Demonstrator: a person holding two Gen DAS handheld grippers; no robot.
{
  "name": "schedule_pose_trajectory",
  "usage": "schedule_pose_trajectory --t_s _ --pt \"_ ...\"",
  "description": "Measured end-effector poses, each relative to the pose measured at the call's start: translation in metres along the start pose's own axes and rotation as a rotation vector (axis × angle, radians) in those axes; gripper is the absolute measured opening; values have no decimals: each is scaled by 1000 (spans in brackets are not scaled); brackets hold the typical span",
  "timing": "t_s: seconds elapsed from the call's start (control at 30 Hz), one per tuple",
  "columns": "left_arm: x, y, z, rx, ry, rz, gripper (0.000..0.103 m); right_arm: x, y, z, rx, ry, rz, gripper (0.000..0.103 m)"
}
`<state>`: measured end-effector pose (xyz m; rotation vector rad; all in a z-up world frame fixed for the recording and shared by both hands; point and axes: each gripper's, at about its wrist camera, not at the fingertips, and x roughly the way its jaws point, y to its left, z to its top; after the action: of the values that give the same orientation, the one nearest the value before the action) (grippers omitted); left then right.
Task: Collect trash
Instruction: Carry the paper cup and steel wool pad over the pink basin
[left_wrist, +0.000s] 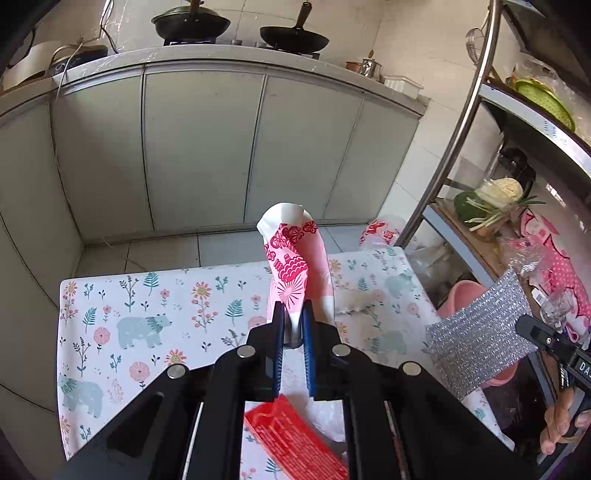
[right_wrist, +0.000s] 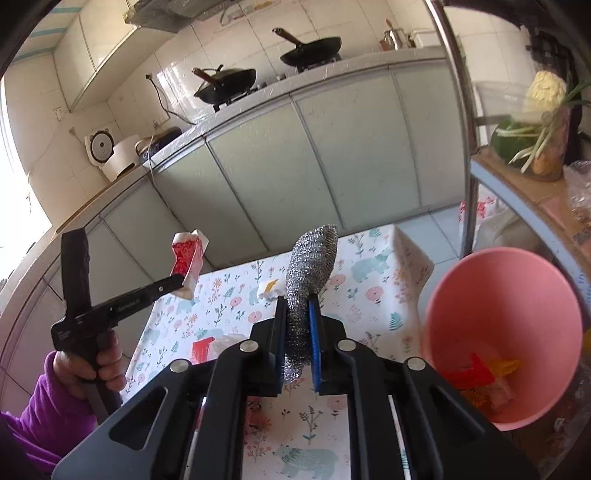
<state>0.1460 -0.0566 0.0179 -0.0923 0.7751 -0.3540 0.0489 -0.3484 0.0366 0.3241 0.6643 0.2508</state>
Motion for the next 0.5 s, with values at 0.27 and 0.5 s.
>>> schedule_pose_trajectory --t_s 0.27,0.5 --pt "-19 -81 -4 94 -16 -123 9 -57 -38 4 50 -95 -111 11" --pt "-15 -155 -9 171 -5 -220 9 -89 -84 -8 115 -130 -213 11"
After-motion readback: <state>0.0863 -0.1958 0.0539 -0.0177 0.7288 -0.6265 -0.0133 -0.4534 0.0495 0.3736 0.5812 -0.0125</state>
